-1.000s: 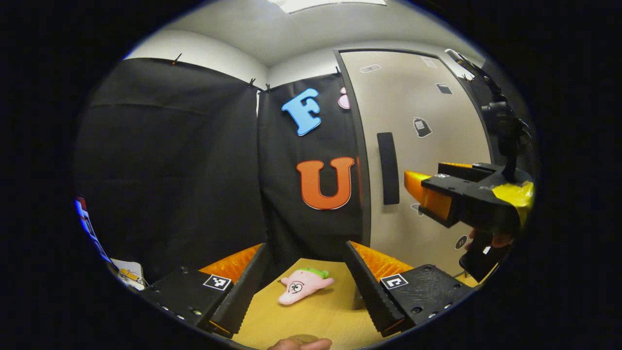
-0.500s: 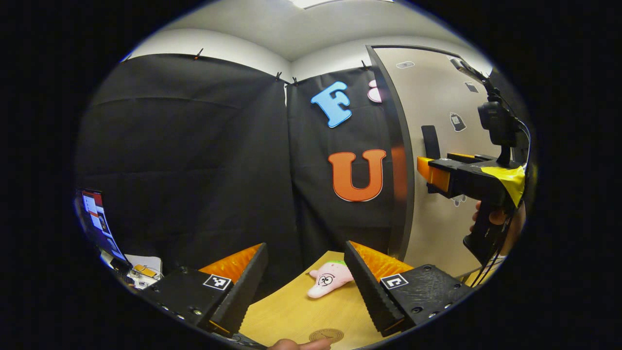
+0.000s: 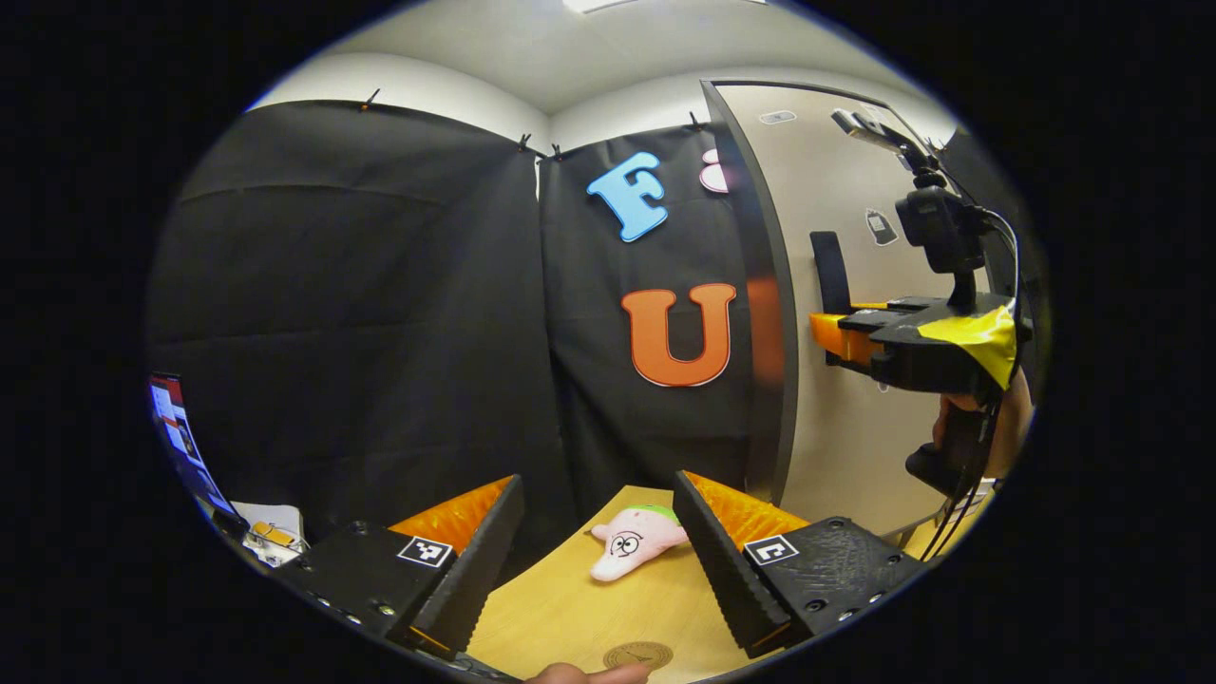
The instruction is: Open the cabinet door with the right hand, grasp the bottle in the cabinet with the left hand and place it on the coaster, then close the cabinet door with the right hand.
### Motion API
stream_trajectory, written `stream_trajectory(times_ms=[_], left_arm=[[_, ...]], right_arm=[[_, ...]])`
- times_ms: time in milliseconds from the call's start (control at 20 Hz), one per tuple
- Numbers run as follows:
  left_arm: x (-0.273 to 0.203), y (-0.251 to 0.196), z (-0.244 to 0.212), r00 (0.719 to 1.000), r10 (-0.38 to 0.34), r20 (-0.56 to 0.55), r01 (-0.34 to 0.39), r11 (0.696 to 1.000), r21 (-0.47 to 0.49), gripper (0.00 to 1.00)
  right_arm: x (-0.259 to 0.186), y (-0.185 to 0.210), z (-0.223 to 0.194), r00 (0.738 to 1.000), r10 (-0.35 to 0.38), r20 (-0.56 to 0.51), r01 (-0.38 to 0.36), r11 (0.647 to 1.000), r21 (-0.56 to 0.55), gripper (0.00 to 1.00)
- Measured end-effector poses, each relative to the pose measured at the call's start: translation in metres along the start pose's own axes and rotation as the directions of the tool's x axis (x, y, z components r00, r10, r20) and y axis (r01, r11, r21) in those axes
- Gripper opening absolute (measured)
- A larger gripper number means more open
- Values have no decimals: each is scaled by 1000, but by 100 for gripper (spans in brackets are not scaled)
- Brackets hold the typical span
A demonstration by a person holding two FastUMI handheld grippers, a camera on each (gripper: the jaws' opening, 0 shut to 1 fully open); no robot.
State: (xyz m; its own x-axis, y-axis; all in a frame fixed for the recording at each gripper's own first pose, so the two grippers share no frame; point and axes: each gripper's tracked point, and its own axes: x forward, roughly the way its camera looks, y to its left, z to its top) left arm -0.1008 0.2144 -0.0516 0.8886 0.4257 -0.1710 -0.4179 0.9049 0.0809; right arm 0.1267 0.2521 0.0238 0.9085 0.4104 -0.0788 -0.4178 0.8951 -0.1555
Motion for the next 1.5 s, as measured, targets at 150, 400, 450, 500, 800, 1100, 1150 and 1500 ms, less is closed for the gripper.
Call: stream_trajectory(times_ms=[150,400,450,500,800,1100,1150,1500], left_arm=[[5,-9,-3,999,-36,0,36,999,-15,95],[14,-9,-12,998,-64,4,64,994,-87,95],[15,-9,-18,997,-74,-2,73,991,-108,95],[16,-9,-24,997,-80,-8,78,991,-111,95],[40,3,-64,996,-82,-45,79,995,-67,95],[29,-14,-38,991,-136,9,136,991,10,95],[20,-17,-36,991,-135,8,135,991,7,95],[-45,-37,-41,994,-106,-35,107,994,30,96]], right_arm=[[-2,2,0,999,-6,-38,5,1000,-31,29],[-11,6,-3,996,-8,-85,10,1000,27,28],[-16,8,-1,996,-7,-92,9,1000,27,25],[-21,9,0,995,-5,-100,8,999,34,25],[-47,16,-2,984,13,-178,-2,998,65,25],[-76,17,0,980,53,-192,-36,995,88,25],[-81,17,-1,979,64,-191,-47,995,93,24],[-117,12,0,976,139,-168,-119,985,127,25]])
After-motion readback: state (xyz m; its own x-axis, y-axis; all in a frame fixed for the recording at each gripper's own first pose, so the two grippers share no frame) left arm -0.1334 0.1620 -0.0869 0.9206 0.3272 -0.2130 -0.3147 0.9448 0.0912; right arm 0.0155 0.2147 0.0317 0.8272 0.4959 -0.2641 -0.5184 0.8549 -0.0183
